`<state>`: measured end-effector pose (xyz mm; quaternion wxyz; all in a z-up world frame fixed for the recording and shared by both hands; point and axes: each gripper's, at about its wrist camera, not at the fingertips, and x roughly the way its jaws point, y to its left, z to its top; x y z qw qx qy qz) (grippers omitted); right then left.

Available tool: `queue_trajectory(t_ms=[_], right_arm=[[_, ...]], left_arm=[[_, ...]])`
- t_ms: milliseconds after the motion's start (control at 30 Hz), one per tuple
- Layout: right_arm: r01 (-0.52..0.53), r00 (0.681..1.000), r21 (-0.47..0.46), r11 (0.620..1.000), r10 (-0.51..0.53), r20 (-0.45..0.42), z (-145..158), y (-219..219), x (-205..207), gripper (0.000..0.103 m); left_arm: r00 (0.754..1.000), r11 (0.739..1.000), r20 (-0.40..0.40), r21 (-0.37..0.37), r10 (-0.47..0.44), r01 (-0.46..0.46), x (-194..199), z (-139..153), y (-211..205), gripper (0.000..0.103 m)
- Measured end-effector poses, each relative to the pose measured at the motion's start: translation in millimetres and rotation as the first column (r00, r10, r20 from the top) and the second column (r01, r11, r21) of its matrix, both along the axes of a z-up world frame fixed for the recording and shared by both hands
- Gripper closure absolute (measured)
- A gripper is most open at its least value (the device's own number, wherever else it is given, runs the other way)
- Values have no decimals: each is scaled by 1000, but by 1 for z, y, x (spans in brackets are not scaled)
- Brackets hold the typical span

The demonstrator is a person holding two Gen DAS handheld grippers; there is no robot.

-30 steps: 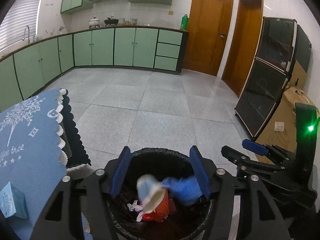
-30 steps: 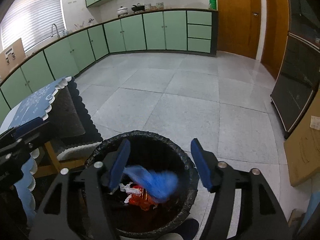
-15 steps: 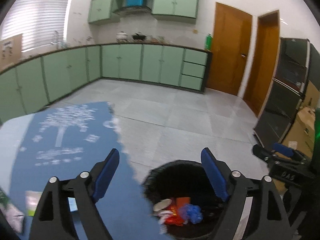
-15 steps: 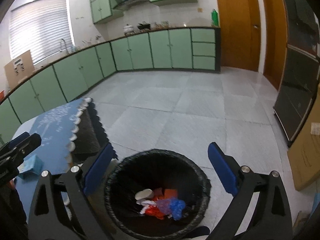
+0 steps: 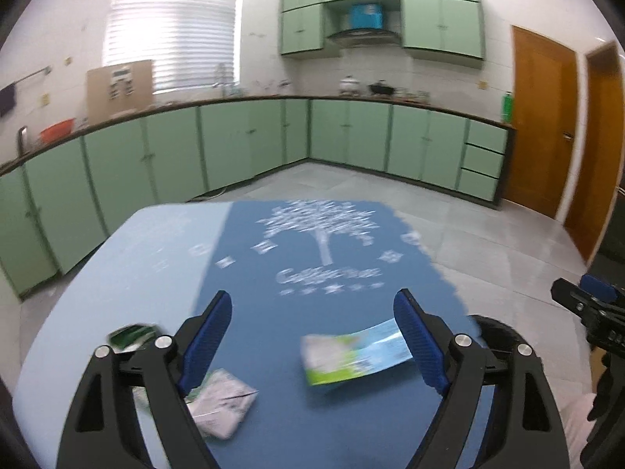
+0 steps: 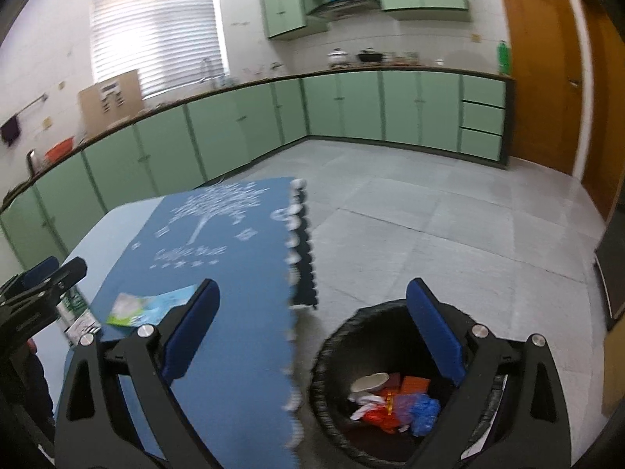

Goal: Collect trash
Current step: 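Move both open tools back over the table, then grasp the blue-white milk carton with the right tool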

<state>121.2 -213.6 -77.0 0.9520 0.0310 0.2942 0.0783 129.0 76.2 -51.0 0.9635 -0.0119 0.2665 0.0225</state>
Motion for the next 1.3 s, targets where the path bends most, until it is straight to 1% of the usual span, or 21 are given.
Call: queue_trajectory(t_ms=[200,433,467,533,600,800,900,1033,1067,1133,1300], right_arm=[[-67,997,-42,997,65,-35,-11,47,0,9],[-160,986,-82,984,155,-60,-29,88,3,10],[-168,985,-90,982,163,-59,-29,90,4,11],[-188,981,-118,975,181,-63,-33,99,7,19],[-201,978,-119,972,193,-76,-34,101,11,21],[-194,979,-106,975,186,-79,-37,96,15,21],[-187,980,-85,979,179,-89,-40,93,22,22],[-209,973,-69,975,201,-113,-45,95,34,37],[-216,970,-56,975,209,-121,-46,95,35,40],[-243,960,-15,970,238,-145,-49,97,37,49],[-296,944,1,955,293,-151,-49,103,23,53]], left_arm=[[997,997,-21,7,75,-75,-12,-15,37,20],[988,989,-62,41,145,-142,-20,-33,66,20],[986,987,-68,41,155,-153,-21,-35,70,20],[983,986,-77,33,164,-162,-24,-38,75,20],[982,986,-83,25,169,-167,-26,-40,78,20],[982,988,-107,16,153,-153,-24,-48,74,20],[982,989,-117,16,146,-145,-22,-52,69,20],[982,991,-134,16,132,-131,-17,-55,64,20],[982,992,-140,16,127,-126,-16,-56,62,20],[981,992,-147,21,125,-123,-14,-58,60,20],[977,991,-164,27,134,-131,-12,-63,61,20]])
